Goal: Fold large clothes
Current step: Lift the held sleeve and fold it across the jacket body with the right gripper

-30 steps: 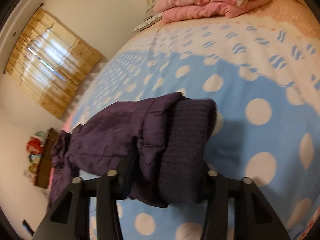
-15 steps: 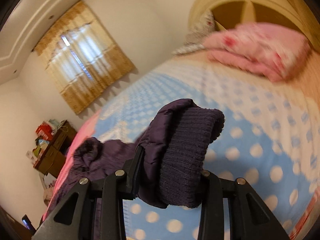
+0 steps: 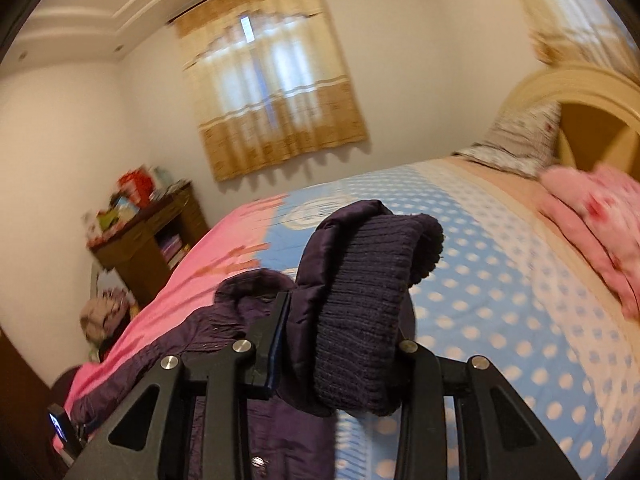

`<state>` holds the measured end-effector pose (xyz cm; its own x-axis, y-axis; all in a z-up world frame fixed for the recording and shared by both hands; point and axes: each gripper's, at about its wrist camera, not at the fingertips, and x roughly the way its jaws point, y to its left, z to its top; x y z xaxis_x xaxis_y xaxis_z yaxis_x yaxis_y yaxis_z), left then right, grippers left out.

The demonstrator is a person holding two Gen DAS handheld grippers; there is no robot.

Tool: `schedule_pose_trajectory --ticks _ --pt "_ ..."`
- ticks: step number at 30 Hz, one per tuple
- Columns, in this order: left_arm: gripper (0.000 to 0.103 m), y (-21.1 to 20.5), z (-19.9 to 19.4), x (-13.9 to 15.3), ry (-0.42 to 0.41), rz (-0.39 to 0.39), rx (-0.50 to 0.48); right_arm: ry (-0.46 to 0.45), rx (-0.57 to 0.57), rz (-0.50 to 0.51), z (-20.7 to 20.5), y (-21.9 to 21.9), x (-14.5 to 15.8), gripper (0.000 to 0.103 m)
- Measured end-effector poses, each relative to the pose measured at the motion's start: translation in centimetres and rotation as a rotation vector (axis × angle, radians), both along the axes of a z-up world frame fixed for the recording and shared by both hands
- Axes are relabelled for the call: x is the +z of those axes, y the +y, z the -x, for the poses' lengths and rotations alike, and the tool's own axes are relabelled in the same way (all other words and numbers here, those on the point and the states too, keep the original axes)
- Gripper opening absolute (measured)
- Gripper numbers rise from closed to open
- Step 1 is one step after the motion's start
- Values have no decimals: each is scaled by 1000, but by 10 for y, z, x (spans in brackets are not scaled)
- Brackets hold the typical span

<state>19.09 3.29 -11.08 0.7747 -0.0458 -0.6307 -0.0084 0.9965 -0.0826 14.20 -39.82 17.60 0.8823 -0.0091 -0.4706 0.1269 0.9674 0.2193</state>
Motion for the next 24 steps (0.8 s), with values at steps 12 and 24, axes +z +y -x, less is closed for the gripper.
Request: schedule_pose_trajectory --ticks 12,24 --pt "103 11 -3 -1 2 16 16 156 346 230 -102 171 -27 34" --pt "103 14 -4 -7 16 17 10 376 632 326 -143 309 -206 34"
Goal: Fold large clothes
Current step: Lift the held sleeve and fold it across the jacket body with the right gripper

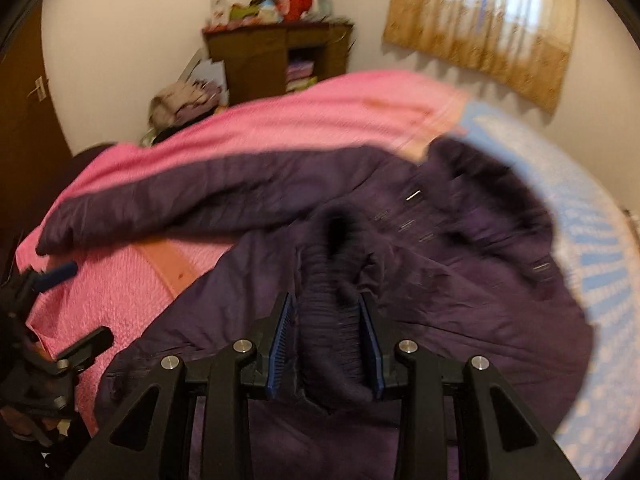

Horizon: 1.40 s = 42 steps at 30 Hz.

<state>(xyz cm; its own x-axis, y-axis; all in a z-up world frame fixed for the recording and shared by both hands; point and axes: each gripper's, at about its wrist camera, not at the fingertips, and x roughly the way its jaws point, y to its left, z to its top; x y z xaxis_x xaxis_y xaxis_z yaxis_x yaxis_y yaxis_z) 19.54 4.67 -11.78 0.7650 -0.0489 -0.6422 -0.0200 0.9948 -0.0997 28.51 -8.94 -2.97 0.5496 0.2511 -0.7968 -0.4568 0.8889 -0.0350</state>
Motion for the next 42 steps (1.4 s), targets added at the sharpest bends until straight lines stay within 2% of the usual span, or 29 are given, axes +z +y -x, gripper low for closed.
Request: schedule_pose_trajectory --ticks 2,3,4,7,10,13,14,18,20,22,25,28,32,37,39,42 --pt "103 -1 -3 -4 14 -26 1 85 21 -80 -4 6 -27 48" --pt "103 -2 -5 -4 22 -34 -5 98 22 -86 -2 10 -33 70" --pt "103 -2 -8 -4 29 -46 -9 80 23 -77 3 9 -35 77" --pt "103 -6 -16 8 6 -85 -13 44 26 -126 22 -10 -24 77" --pt "103 -20 -26 25 -33 -109 -37 -9 -57 -195 30 -60 -1 77" --pt "103 -48 -37 43 -89 -124 -84 -98 -228 -177 30 -119 16 77" --pt "103 -62 -41 48 -111 -130 -105 -130 -320 -152 27 -145 20 77" --pt "103 -110 -60 52 -148 -132 -182 -171 -536 -174 14 -215 21 77" --pt "103 -131 -73 46 -158 -165 -193 -179 -595 -184 5 -232 16 77" --pt "103 -148 -88 37 -136 -190 -214 -168 -584 -186 -3 -235 8 77" --pt "103 -168 -113 14 -77 -276 -211 -133 -530 -187 -19 -229 -10 77" --pt "103 -169 -138 -17 44 -332 -164 -56 -480 -154 -35 -212 -39 77" --pt "103 -148 -153 -42 149 -287 -140 -38 -454 -83 -35 -195 -67 77" --pt "103 -122 -152 -54 203 -161 -136 -14 -436 -27 -35 -190 -87 78" --pt "103 -120 -151 -56 213 -152 -125 -12 -435 -14 -35 -189 -89 78" --pt "103 -126 -149 -58 216 -178 -116 -18 -434 8 -35 -185 -91 78"
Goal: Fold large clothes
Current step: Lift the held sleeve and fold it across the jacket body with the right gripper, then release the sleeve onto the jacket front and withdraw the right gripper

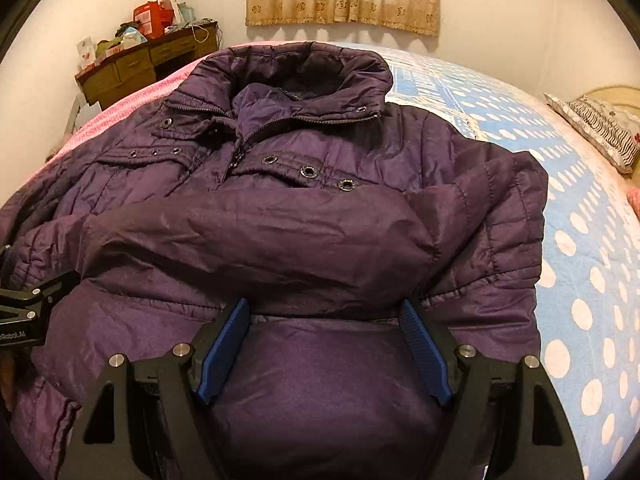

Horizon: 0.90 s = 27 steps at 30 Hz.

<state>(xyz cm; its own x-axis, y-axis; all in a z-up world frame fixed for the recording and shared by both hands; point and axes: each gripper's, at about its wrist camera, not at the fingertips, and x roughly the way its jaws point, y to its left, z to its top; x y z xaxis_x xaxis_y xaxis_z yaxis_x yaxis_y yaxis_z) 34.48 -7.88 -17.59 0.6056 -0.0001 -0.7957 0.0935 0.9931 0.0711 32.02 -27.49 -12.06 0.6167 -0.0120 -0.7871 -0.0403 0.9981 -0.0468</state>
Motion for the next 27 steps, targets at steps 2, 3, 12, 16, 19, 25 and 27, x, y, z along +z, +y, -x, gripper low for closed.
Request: schedule_pose_trajectory --ticks 2,3,12,16,19,25,27 --pt "103 0 0 0 2 3 0 4 2 11 0 2 -1 78" --pt "103 2 1 -1 5 13 0 5 2 11 0 3 -1 78" --pt "103 3 -3 0 10 15 1 11 11 -14 -2 1 -4 79" --pt "103 4 -1 1 -8 7 1 10 12 -12 -2 2 -2 79" --pt "103 6 3 8 -15 -6 -7 23 28 -7 -1 1 6 79" --pt "103 26 4 11 5 21 11 -142 12 -1 17 14 62 79" --pt "103 27 2 6 17 21 20 -86 65 -34 4 27 53 79"
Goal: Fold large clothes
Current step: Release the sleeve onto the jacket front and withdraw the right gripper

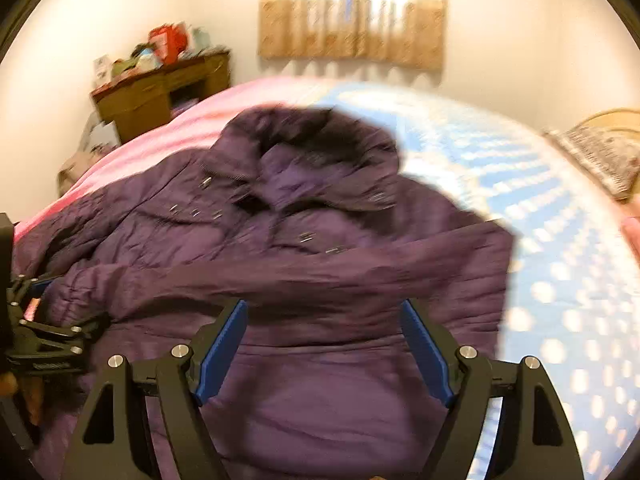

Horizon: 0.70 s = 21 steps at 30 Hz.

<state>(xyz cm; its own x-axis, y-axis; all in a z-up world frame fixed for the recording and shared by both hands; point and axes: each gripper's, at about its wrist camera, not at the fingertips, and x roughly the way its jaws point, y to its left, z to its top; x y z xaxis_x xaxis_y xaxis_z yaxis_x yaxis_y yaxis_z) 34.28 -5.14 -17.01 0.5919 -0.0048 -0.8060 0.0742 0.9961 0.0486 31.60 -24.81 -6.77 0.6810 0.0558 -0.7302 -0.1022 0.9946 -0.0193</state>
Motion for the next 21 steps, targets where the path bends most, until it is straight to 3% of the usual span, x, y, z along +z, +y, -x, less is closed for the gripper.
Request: schedule_pose_trajectory --ticks 4,8,10,12,14,15,18,21 --pt "103 -1 -2 -4 -1 1 -4 153 72 84 -15 29 -50 79" --pt "103 -4 4 -1 -35 -19 -7 124 69 26 -12 21 -45 79" --pt "103 -5 12 13 -73 -29 6 61 62 -11 -5 10 -28 79" --pt "103 -7 25 36 -173 -19 -6 -68 9 -39 3 -13 1 79" --pt "103 -11 30 50 -241 -16 -8 -118 -76 -3 -3 -33 13 79" --pt "103 -13 28 53 -246 -4 -14 -102 -116 -10 -13 -48 12 79" --pt "103 -29 7 38 -192 -43 -40 2 -135 -72 -39 -77 -11 79" --pt "103 -40 -11 5 -76 -104 -59 82 -165 -42 -48 -88 -44 79"
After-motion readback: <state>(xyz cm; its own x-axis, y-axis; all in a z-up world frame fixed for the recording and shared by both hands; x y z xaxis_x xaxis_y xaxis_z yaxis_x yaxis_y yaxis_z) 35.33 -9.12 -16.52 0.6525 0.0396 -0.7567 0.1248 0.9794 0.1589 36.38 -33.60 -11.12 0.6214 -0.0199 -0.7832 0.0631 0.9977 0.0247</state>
